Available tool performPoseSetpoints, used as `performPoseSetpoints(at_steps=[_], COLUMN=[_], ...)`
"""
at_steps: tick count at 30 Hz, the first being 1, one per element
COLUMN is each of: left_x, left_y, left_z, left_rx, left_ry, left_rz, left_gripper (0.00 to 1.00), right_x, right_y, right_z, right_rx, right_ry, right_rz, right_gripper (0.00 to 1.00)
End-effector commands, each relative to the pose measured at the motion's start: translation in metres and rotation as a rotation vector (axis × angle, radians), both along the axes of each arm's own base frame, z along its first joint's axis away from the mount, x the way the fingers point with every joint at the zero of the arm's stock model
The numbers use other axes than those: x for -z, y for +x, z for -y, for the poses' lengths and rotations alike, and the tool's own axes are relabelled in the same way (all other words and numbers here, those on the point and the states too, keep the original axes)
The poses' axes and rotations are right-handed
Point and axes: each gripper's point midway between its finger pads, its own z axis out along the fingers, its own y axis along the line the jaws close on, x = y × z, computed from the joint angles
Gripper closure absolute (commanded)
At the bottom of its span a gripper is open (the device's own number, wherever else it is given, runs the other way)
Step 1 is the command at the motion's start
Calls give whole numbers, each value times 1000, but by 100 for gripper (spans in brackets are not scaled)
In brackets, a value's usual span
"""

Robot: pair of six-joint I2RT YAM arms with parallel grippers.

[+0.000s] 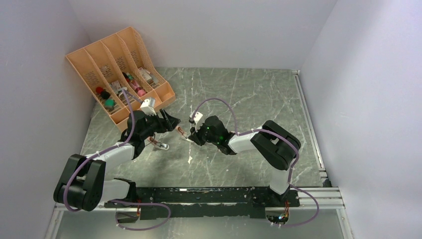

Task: Load the staples into the stapler
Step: Install the staple into the stapler.

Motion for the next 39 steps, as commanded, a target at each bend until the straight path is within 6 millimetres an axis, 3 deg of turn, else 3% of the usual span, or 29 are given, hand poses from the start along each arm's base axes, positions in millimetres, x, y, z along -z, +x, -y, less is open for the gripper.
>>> performPoseSetpoints(at_steps=[1,9,27,33,39], left_x=[-6,-7,-8,-9,-10], left_y=[2,2,3,2,2], left_z=[0,1,1,1,2], left_rx=[17,19,21,26,29], left_ry=[-1,-3,-1,-2,-4], left_rz=[40,40,47,49,52], left_gripper=[20,20,20,20,20], right_x=[9,12,8,-8,-38], right_y=[0,-1,-1,-1,4], right_z=[4,7,6,2,-1], right_rx=[8,4,0,-10,11], right_ry=[-45,-68,-54,-5,90], right_rz=[-7,-4,1,29,95], right_gripper=[89,87,64,59,54])
